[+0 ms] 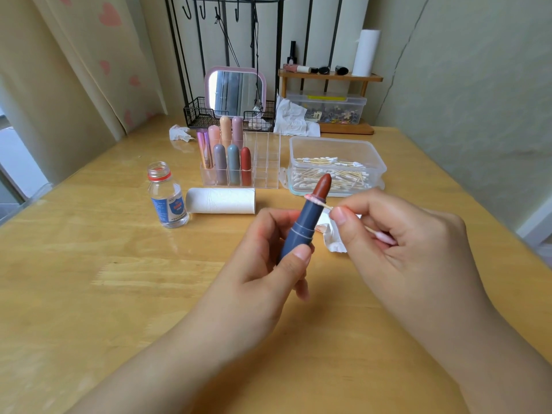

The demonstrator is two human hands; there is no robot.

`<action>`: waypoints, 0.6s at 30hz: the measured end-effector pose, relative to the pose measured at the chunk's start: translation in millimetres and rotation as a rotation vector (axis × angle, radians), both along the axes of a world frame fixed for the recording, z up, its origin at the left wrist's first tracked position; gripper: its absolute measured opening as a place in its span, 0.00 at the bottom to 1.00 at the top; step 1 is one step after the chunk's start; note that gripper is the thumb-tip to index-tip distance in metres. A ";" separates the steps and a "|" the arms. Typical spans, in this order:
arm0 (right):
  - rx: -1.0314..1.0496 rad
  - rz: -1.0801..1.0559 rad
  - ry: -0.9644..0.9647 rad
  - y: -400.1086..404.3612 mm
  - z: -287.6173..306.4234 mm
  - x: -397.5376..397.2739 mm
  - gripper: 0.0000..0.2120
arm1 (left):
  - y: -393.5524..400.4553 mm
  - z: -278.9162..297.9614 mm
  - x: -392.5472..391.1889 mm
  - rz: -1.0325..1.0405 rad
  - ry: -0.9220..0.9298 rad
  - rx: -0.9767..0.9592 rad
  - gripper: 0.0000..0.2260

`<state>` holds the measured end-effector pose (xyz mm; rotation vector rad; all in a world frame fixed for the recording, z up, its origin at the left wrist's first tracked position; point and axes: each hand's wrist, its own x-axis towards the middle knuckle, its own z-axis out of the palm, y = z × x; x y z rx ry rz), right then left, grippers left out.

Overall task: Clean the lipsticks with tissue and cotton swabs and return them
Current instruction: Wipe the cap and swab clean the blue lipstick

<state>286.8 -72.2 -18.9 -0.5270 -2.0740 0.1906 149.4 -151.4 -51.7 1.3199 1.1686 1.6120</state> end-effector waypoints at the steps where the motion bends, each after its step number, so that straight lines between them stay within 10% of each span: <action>1: 0.000 0.002 -0.008 -0.3 -0.4 -0.7 0.08 | 0.1 0.3 0.4 0.007 0.008 0.003 0.11; 18: -0.011 0.178 -0.121 -6.4 4.2 -3.0 0.08 | 0.4 3.9 2.0 -0.110 -0.276 -0.005 0.16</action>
